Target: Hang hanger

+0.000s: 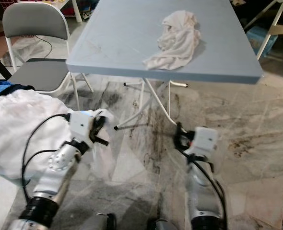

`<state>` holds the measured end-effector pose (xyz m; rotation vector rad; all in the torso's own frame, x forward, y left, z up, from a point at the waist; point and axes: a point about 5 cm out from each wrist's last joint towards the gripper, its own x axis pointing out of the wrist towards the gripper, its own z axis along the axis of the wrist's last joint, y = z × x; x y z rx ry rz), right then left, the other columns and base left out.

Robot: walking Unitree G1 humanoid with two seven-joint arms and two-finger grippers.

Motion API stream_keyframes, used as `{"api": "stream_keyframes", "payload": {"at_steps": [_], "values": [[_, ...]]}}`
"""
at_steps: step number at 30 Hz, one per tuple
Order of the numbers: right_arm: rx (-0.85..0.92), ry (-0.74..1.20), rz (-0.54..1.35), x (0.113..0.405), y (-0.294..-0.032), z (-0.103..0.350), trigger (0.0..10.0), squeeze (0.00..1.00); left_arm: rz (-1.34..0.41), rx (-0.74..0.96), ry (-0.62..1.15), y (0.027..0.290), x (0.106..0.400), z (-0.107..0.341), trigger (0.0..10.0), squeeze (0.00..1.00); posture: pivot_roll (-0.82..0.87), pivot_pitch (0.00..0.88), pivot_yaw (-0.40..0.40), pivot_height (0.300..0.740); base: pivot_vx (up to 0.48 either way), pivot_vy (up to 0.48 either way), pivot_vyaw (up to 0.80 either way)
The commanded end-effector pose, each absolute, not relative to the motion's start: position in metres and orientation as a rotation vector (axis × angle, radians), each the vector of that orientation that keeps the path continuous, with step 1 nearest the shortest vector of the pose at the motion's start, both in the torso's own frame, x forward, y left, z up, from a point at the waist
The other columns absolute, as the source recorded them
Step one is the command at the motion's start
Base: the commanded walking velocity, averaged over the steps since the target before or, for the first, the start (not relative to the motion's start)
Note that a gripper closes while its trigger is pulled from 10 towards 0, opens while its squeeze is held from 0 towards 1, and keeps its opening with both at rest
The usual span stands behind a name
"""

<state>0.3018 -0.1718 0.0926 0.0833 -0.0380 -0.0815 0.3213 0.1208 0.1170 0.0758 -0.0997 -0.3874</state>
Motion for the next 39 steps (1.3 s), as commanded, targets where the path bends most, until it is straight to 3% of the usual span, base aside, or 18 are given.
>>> {"api": "stream_keyframes", "payload": {"at_steps": [1,28,39], "values": [[0.072,-0.031,-0.110,0.299,-0.180,0.090,10.0,0.00,-0.413,0.073,-0.107,0.112,0.321,0.118,10.0,0.00,0.10,0.198,0.046,0.740,0.000,-0.296,0.00],[0.062,-0.028,-0.093,0.299,-0.182,0.092,10.0,0.00,-0.479,0.167,-0.036,0.122,0.330,0.111,10.0,0.00,0.08,0.202,0.033,0.740,0.000,-0.050,0.00],[0.050,-0.038,-0.079,0.301,-0.182,0.096,10.0,0.00,-0.478,0.117,0.011,0.118,0.327,0.100,10.0,0.00,0.06,0.214,0.031,0.740,0.000,0.000,-0.72]]}}
